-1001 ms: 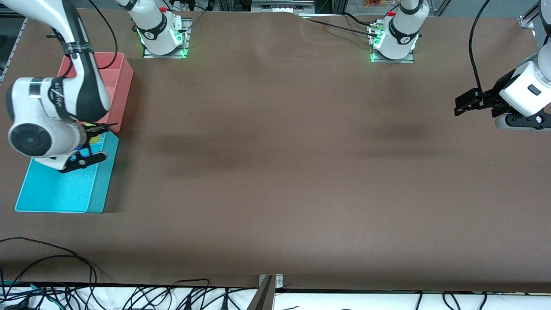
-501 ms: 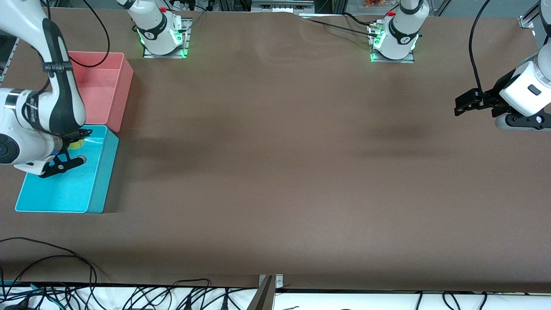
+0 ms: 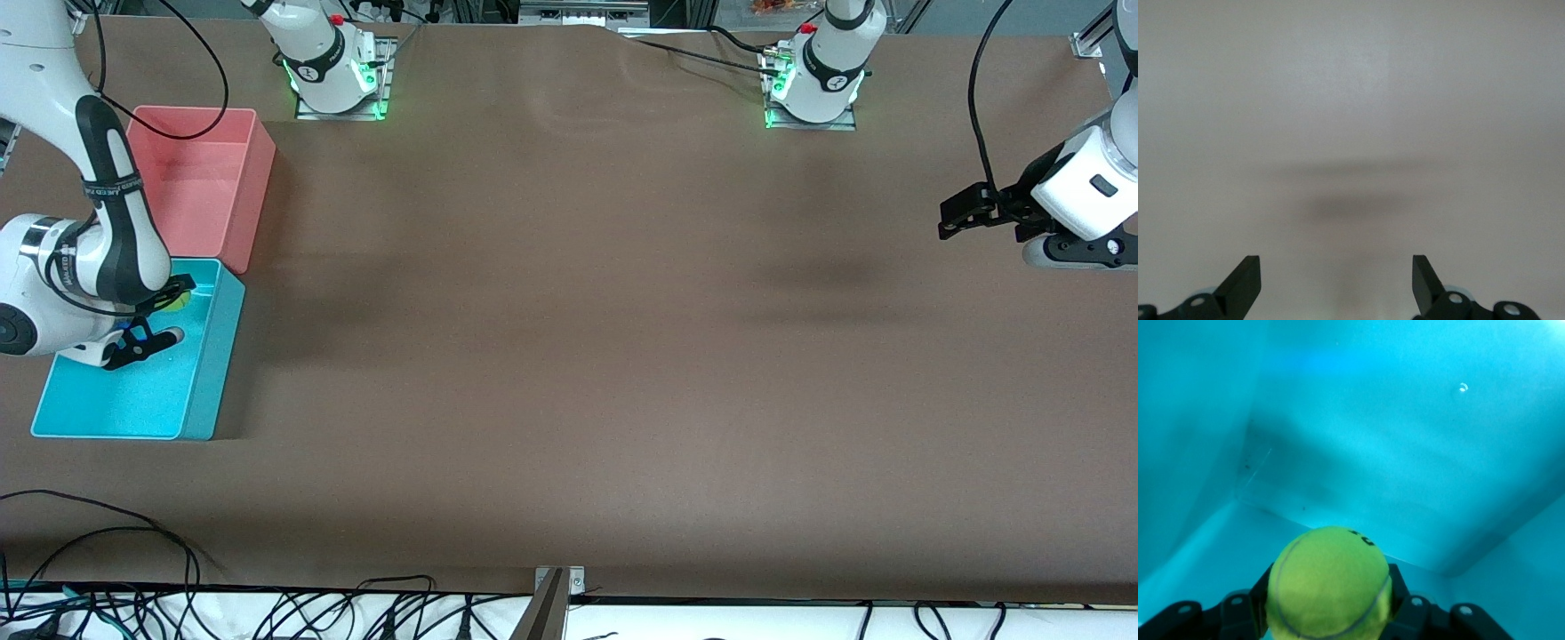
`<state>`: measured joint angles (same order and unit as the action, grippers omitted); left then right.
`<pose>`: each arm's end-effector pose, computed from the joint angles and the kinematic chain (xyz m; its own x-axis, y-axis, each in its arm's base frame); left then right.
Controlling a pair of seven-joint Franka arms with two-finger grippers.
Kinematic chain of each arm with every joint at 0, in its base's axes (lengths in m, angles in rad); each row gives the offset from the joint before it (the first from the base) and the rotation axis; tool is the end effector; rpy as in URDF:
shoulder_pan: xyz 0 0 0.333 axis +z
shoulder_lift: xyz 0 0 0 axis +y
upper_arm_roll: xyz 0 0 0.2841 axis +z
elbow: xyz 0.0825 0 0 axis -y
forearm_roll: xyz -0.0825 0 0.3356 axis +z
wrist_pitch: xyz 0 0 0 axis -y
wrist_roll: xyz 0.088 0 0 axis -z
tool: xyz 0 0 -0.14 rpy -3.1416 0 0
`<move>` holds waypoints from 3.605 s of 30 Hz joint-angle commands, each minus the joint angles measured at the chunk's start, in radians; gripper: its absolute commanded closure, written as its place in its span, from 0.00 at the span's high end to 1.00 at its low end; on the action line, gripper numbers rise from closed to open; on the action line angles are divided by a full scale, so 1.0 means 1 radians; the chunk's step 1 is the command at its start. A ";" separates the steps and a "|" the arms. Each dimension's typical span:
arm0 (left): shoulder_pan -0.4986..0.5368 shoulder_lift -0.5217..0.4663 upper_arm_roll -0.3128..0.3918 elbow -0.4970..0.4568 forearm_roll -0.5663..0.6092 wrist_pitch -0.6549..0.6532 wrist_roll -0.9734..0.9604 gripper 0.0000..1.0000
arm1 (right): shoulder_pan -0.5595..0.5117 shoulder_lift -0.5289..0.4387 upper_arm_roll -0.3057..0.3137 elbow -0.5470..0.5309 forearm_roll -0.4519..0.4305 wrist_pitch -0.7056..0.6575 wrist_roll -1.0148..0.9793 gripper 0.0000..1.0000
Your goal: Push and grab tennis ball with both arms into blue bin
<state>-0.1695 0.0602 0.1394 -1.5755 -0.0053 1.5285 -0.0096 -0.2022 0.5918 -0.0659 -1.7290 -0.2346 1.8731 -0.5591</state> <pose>0.5118 -0.0179 0.5239 0.9941 -0.0199 -0.1064 -0.0205 -0.9998 -0.0041 0.5239 -0.1688 0.1938 0.7953 0.3672 -0.4824 0.3887 -0.9195 -0.0590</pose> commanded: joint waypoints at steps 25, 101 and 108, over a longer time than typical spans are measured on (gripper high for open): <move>-0.002 -0.011 -0.003 -0.008 0.022 -0.007 0.013 1.00 | -0.052 0.036 0.017 0.016 0.050 0.037 -0.079 1.00; -0.002 -0.011 -0.003 -0.008 0.022 -0.007 0.013 1.00 | 0.220 -0.305 0.178 0.330 0.076 -0.390 0.493 1.00; -0.002 -0.011 -0.003 -0.008 0.022 -0.007 0.013 1.00 | 0.227 -0.397 0.081 0.220 0.204 -0.284 0.502 1.00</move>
<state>-0.1695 0.0602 0.1393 -1.5756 -0.0053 1.5285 -0.0096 0.0128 0.2927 0.0917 -1.3927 -0.1102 1.4920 -0.0694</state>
